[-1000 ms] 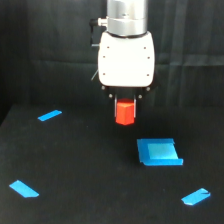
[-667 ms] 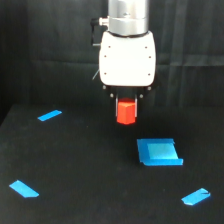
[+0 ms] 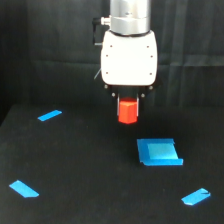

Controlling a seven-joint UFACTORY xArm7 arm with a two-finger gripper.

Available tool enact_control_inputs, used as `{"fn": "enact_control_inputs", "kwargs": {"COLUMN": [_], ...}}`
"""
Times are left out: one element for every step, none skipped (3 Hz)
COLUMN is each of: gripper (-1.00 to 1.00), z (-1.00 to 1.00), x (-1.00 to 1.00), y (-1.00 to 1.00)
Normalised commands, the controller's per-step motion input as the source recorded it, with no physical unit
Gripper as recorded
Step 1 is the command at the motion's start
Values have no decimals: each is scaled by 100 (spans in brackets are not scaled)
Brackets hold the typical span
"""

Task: Pick up the red object from the table

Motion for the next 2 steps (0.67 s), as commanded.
{"fn": "enact_control_inputs", "kwargs": {"gripper": [-94, -87], "z": [4, 9], "x": [12, -3], "y": [8, 4]}}
